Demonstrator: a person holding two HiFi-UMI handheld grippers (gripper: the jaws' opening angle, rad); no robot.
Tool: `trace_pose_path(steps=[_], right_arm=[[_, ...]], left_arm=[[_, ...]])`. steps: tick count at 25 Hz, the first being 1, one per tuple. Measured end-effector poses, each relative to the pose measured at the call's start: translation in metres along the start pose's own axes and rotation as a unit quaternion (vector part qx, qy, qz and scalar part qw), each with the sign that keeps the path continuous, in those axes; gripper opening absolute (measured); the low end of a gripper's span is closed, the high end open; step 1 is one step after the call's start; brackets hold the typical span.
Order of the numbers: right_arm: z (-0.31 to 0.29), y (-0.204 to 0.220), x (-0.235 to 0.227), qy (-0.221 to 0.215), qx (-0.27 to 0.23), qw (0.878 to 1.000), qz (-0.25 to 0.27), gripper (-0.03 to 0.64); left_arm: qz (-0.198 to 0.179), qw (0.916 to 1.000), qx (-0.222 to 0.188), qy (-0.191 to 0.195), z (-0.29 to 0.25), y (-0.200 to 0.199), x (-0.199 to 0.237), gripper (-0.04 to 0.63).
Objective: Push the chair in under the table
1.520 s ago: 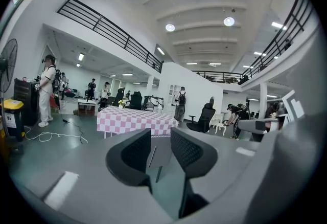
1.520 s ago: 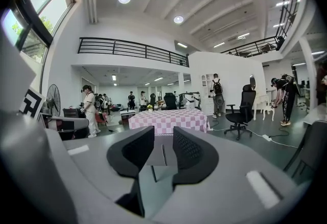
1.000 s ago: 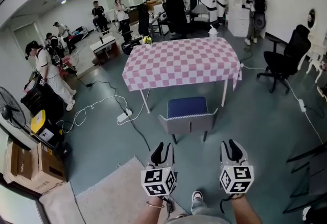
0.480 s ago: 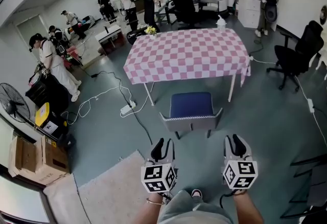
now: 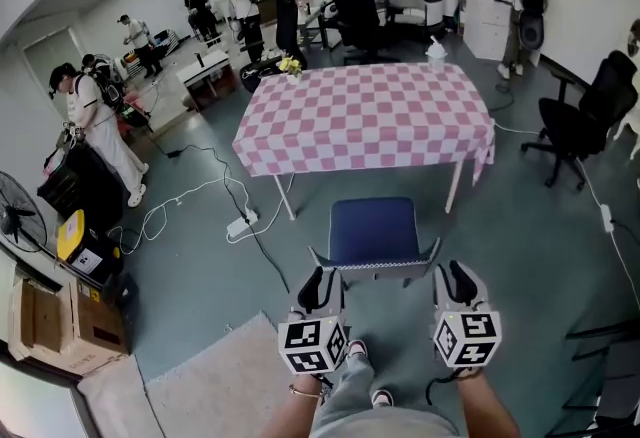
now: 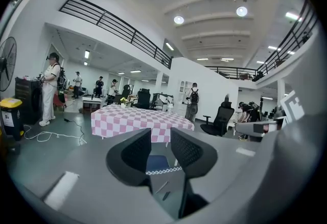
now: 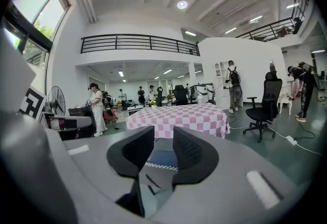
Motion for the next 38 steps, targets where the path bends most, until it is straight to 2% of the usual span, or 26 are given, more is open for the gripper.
trace_pose_path(steps=[10,15,19,25,31,35,38], right_arm=[[-0.110,-0.047,0.014,0.026,-0.009,1.000,0.005,0.100],[-0.145,-0.049,0.015,0.031,0.003,1.000,-0.002,0.098],[-0.163,-0.042,0.012,0.015,0.020,1.000,-0.003,0.098],[-0.176,-0.036,0.005,-0.031,0.048,0.998,0.013,0.098],[-0.178,-0.010,0.011,-0.113,0.118,0.985,0.046,0.100],[-0.174,0.010,0.013,-0.167,0.159,0.971,0.069,0.098],[-0.173,0.024,0.015,-0.211,0.194,0.950,0.122,0.100]], left_arm=[[0.003,0.9994,-0.007,0.034,-0.110,-0.046,0.067,0.120],[0.004,0.9988,0.012,0.048,-0.145,-0.048,0.085,0.120],[0.002,0.9986,0.032,0.043,-0.158,-0.040,0.088,0.120],[0.009,0.9979,0.055,0.032,-0.162,-0.027,0.078,0.120],[-0.013,0.9935,0.093,0.064,-0.155,-0.007,0.069,0.120],[-0.033,0.9830,0.145,0.107,-0.150,0.012,0.065,0.118],[-0.068,0.9696,0.182,0.149,-0.146,0.023,0.062,0.118]])
Point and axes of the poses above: the fingertips, and each gripper's own axes: z backward along the fingers, x to its left, y out of its underside, the point moved 5 cm from there along z, backward along the fingers, and after that the axes turned 5 degrees about y, right-handed, at the moved point
